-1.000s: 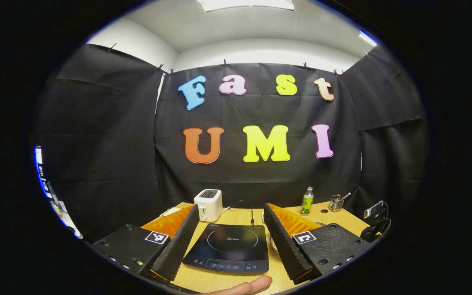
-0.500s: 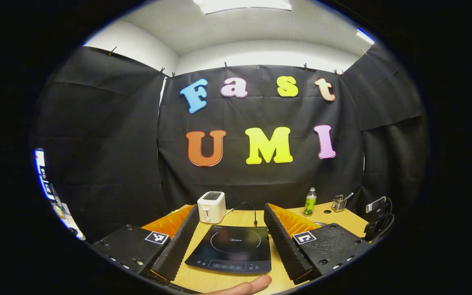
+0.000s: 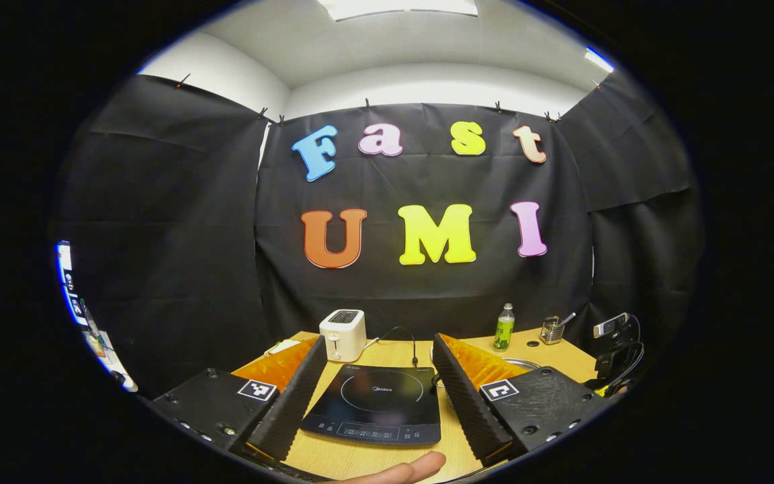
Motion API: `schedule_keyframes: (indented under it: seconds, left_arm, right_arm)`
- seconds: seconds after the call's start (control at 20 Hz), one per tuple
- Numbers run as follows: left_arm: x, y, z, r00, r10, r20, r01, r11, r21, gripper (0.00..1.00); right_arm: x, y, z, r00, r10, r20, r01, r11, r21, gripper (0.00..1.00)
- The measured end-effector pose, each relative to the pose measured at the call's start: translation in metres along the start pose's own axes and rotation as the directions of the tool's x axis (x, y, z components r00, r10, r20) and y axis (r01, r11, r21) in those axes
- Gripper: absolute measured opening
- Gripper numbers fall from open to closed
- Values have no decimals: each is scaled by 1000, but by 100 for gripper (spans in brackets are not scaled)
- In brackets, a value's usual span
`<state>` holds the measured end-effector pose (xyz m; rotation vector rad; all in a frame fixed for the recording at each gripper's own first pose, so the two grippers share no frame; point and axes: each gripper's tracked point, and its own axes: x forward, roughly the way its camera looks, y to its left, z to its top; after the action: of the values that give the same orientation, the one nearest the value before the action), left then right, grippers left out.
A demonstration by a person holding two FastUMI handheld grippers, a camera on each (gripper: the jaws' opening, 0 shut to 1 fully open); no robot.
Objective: First push the handle of the pot to place it horizontally, then grasp the pot with both hands and set it on the induction cooktop.
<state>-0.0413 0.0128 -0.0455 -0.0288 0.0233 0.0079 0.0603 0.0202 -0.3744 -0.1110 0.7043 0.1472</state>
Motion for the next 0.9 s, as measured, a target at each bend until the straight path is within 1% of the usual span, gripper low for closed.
schedule_keyframes:
  seconds: [0.05, 0.1, 0.15, 0.2, 0.25, 0.3, 0.35, 0.4, 0.45, 0.5, 0.6, 0.65, 0.7, 0.75, 0.9]
  left_arm:
    - [1, 1, -1, 1000, 3, -1, -3, 1000, 1, 94]
    - [0, 2, -1, 1000, 6, -3, -6, 1000, 2, 94]
    - [0, 3, -2, 1000, 9, -6, -9, 1000, 1, 94]
    - [1, 3, -3, 1000, 9, -8, -9, 1000, -1, 94]
    - [1, 2, -5, 1000, 8, -11, -8, 1000, -5, 94]
    - [5, 2, -7, 1000, 7, -14, -7, 1000, -7, 94]
    - [7, 2, -8, 1000, 6, -17, -7, 1000, -7, 94]
    - [7, 1, -8, 1000, 7, -20, -7, 1000, -4, 94]
    - [9, 2, -9, 1000, 11, -20, -11, 1000, -2, 94]
    - [11, 2, -10, 1000, 14, -21, -14, 1000, -3, 94]
    - [14, 3, -14, 999, 22, -31, -22, 1000, -17, 94]
    - [17, 4, -15, 999, 26, -38, -27, 999, -26, 94]
    - [19, 3, -17, 999, 26, -45, -27, 999, -31, 94]
    - [20, 2, -20, 998, 25, -52, -26, 999, -32, 94]
    - [23, 1, -18, 999, 25, -46, -26, 999, -26, 94]
  right_arm:
    - [1, -2, 1, 1000, -6, 0, 6, 1000, -5, 1]
    - [3, -4, 3, 1000, -10, 2, 10, 1000, -13, 4]
    - [4, -6, 6, 1000, -14, 8, 14, 1000, -21, 4]
    - [5, -7, 10, 1000, -20, 15, 21, 999, -31, 1]
    - [8, -9, 12, 999, -30, 18, 30, 999, -43, 4]
    - [9, -10, 13, 999, -33, 18, 33, 998, -51, 4]
    - [12, -9, 14, 999, -29, 14, 29, 998, -56, 4]
    - [15, -9, 15, 1000, -28, 12, 28, 998, -57, 1]
    - [17, -11, 16, 999, -31, 12, 32, 998, -59, 1]
    - [19, -12, 15, 999, -35, 8, 35, 998, -56, 4]
    - [24, -16, 18, 999, -51, 12, 52, 997, -51, 4]
    - [26, -17, 18, 999, -52, 14, 53, 997, -50, 4]
    - [26, -16, 19, 999, -49, 15, 50, 998, -45, 0]
    - [26, -17, 18, 999, -45, 17, 46, 998, -44, 4]
    - [27, -18, 20, 999, -38, 29, 40, 998, -43, 4]
